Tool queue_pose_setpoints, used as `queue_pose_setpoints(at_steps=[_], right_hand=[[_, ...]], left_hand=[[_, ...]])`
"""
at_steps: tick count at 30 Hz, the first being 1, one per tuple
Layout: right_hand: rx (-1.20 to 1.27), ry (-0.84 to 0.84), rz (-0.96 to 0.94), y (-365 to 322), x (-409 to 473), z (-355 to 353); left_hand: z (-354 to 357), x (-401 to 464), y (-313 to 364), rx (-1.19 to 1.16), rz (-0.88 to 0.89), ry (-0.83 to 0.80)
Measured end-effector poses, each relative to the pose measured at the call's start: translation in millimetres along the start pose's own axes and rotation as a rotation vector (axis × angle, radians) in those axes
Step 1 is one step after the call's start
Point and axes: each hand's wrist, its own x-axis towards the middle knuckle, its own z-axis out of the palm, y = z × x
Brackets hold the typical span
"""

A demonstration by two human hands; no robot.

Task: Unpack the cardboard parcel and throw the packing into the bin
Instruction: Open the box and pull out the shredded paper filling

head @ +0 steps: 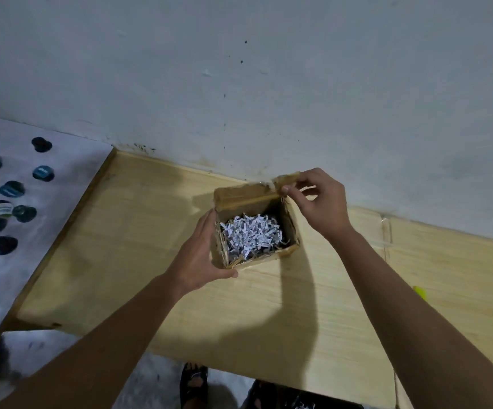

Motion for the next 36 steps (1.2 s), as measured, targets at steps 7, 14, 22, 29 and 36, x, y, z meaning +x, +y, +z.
queue_pose_setpoints(at_steps=[7, 14, 22, 29, 36], right_hand=[[0.125, 0.006, 0.212, 10, 20, 21], [0.006, -0.044, 0.386, 40, 12, 24], [-0.018, -0.025, 0.489, 59, 1, 37], [-0.011, 0.028, 0.175, 23, -11, 16], [0.149, -0.496, 0.131, -11, -47, 12]], left_hand=[[-11, -8, -6, 0.041, 0.069, -0.079], [-15, -1, -12, 0.065, 0.177, -0.170], [-15, 6, -15, 0.052, 0.201, -0.177], [-16, 7, -13, 0.060, 0.182, -0.188], [-18, 8, -10, 0.029, 0.166, -0.210]])
